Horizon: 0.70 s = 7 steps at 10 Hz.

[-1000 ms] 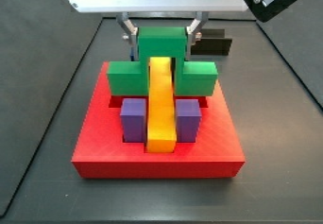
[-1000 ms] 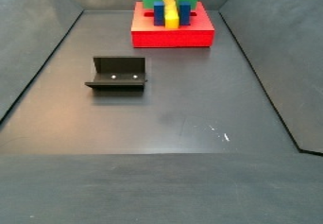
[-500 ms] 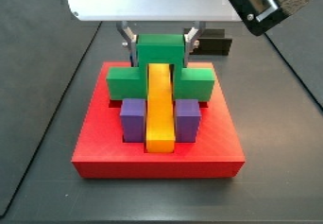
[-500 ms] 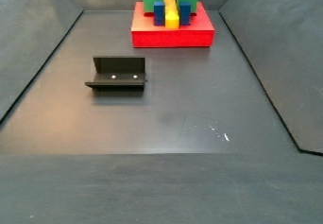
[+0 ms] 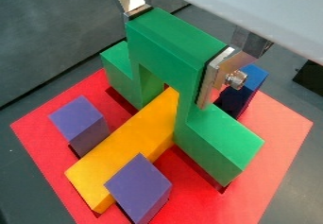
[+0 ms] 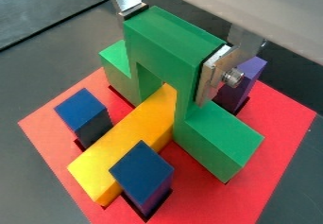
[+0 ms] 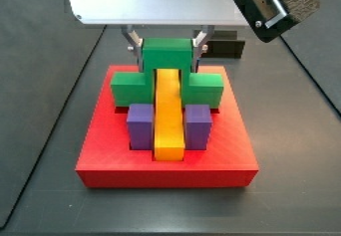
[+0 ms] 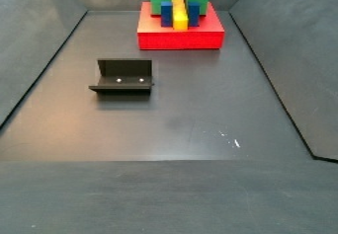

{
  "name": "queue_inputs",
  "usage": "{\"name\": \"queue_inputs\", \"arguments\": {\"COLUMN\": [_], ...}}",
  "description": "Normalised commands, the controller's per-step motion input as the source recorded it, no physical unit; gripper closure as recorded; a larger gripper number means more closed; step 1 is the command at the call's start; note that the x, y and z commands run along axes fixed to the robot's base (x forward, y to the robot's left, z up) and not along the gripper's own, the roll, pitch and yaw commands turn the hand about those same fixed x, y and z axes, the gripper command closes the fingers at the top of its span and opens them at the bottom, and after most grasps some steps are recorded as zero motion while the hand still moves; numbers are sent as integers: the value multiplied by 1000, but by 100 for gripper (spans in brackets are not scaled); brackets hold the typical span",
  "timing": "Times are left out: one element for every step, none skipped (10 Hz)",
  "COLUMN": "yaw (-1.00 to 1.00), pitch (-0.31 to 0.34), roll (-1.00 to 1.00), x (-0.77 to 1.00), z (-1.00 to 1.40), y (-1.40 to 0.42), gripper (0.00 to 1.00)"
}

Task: Pick up the green object. Move up. Move to above the board. Insert the green object.
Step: Insert the green object.

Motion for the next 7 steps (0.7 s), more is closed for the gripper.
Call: {"name": "queue_inputs", "arguments": {"yaw": [0, 0, 0, 0, 0, 0, 0], "pitch": [-46, -51, -54, -46, -31, -33, -34], "roll": [0, 0, 0, 0, 0, 0, 0], "x": [0, 0, 0, 0, 0, 0, 6], "z": [-126, -171, -186, -169, -146, -140, -143], "y": [-40, -23, -26, -3, 0, 0, 0], "gripper": [100, 100, 100, 100, 100, 100, 100]}}
